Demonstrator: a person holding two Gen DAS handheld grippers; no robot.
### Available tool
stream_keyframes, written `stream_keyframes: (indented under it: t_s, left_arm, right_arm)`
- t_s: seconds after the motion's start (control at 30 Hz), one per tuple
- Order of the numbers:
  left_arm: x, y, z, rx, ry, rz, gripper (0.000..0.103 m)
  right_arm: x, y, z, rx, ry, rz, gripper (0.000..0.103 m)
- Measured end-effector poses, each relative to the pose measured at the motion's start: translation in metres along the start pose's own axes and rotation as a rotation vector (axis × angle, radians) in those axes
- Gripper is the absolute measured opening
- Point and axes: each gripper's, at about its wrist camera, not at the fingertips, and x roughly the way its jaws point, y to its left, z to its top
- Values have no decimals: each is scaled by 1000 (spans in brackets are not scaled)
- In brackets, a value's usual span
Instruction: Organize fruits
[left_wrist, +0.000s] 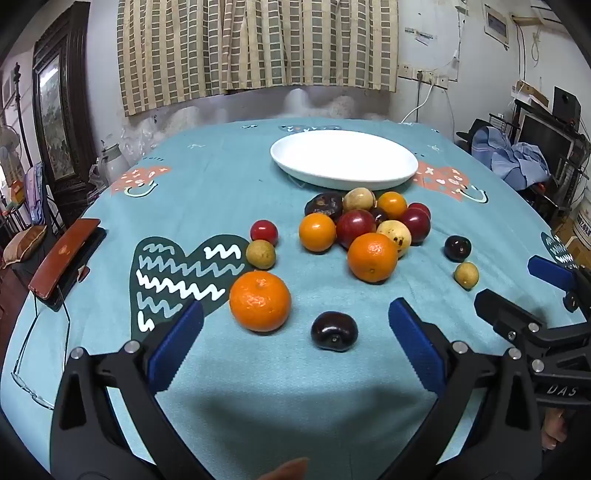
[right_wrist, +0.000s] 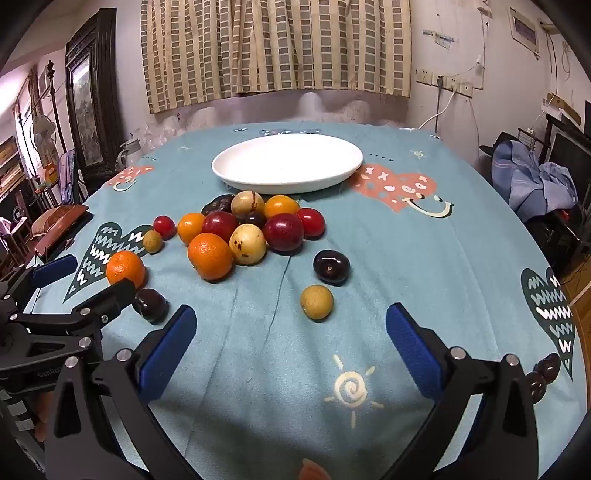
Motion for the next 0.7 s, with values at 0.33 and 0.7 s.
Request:
stream_keyframes:
  t_s: [0.33,0.7]
  left_arm:
    - [-1,-6,2,-1,-1,0,101]
    - [1,-7,-1,3,-3,-2,101]
  right_arm:
    - [2,0,0,6,0,4,102]
    - [2,-1,0,7,-2,5,102]
